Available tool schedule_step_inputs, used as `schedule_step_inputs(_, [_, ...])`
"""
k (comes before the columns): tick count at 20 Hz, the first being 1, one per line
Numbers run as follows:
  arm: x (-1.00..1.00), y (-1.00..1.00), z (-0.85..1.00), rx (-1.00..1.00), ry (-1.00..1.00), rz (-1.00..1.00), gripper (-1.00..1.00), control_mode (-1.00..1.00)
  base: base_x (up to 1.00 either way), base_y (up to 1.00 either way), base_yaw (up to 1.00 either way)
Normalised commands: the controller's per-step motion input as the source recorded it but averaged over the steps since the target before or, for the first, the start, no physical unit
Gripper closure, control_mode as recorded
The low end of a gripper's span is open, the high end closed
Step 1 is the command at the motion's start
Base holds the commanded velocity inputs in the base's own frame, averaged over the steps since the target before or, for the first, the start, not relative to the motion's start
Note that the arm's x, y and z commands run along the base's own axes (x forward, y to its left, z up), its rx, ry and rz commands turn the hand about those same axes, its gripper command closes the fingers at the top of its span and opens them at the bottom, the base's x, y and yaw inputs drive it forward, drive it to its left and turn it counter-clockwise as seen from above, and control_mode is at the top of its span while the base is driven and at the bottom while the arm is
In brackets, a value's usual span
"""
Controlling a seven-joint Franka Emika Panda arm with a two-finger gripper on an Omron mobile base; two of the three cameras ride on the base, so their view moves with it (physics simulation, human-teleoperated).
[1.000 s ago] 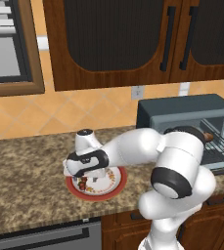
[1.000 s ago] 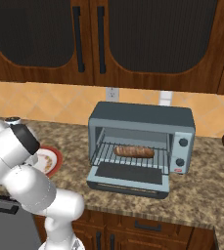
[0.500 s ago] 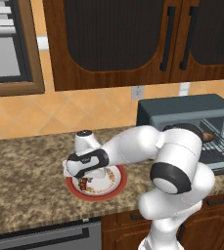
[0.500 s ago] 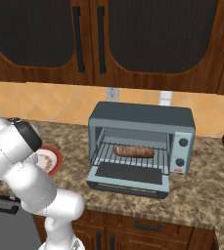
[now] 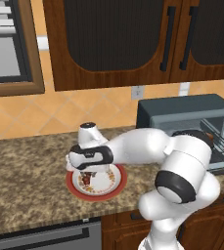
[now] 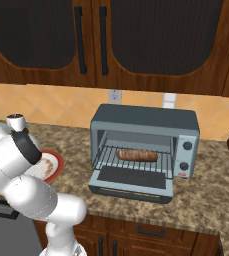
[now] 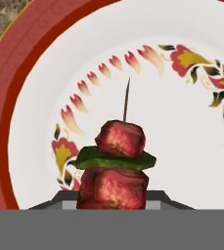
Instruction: Pick up the kebab skewer and baguette bread, and place them inside the toaster oven. Close the toaster oven door and start by setting the timer.
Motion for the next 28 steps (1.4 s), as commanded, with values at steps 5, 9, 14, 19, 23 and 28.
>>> schedule_step_inputs(5, [-0.26,-0.46,0.67,0.03,0.0,0.0,1.0,-1.0,0.0,0.0,0.0])
schedule_step_inputs(9, [-0.45,-0.49,0.66,0.02,0.0,-0.08,1.0,-1.0,0.0,0.0,0.0])
schedule_step_inputs(14, [-0.4,-0.54,0.58,0.02,0.0,-0.18,1.0,-1.0,0.0,0.0,0.0])
schedule_step_inputs(19, [-0.27,-0.66,0.44,0.0,0.0,-0.21,1.0,-1.0,0.0,0.0,0.0])
schedule_step_inputs(23, [-0.3,-0.84,0.38,0.02,0.0,-0.18,1.0,-1.0,0.0,0.0,0.0])
schedule_step_inputs(28, [-0.16,-0.96,0.37,0.04,-0.01,-0.23,1.0,-1.0,0.0,0.0,0.0])
